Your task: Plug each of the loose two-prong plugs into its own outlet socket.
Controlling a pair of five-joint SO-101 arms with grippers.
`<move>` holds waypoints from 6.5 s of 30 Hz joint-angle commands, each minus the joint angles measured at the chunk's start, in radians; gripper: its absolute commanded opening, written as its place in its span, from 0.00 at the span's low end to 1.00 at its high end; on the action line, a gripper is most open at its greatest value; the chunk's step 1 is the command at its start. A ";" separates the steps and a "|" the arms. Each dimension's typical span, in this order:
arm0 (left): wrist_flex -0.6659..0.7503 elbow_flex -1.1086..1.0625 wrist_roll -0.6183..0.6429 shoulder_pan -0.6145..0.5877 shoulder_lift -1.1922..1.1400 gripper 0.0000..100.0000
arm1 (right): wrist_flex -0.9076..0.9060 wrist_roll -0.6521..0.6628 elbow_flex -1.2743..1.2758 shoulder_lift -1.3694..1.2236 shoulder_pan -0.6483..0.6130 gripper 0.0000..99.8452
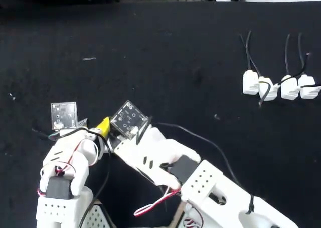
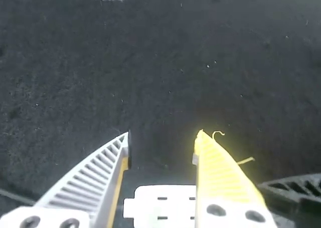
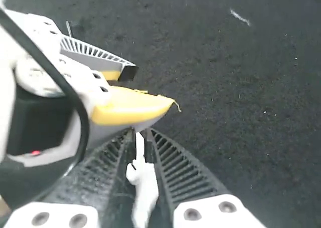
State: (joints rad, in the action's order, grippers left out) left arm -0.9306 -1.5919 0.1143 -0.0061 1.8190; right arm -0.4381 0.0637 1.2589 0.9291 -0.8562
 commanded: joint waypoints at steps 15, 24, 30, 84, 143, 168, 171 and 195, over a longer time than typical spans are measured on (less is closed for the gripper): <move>0.009 0.036 -0.002 -0.180 0.006 0.22 | -0.305 0.041 -0.153 -0.202 0.207 0.16; 0.003 0.036 -0.002 -0.182 0.006 0.22 | -0.273 0.038 -0.326 -0.618 0.209 0.10; 0.003 0.038 -0.002 -0.182 0.006 0.22 | -0.273 0.038 -0.380 -0.739 0.203 0.10; -0.097 0.177 0.069 -0.076 0.006 0.22 | -0.115 0.095 -0.243 -0.366 -0.015 0.01; 0.005 0.027 0.018 -0.064 0.005 0.22 | -0.201 0.046 -0.137 0.007 -0.017 0.01; 0.041 -0.018 -0.021 -0.064 0.005 0.22 | -0.207 0.046 -0.143 0.007 -0.017 0.01; 0.041 -0.018 -0.021 -0.064 0.005 0.22 | -0.207 0.046 -0.143 0.007 -0.017 0.01; 0.038 0.013 -0.023 -0.311 0.005 0.22 | -0.591 0.054 -0.464 -0.140 0.164 0.01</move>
State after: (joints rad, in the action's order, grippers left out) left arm -0.9014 -1.6180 0.0959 -0.3038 1.8190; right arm -0.9797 0.1204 0.9122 0.8830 -0.7135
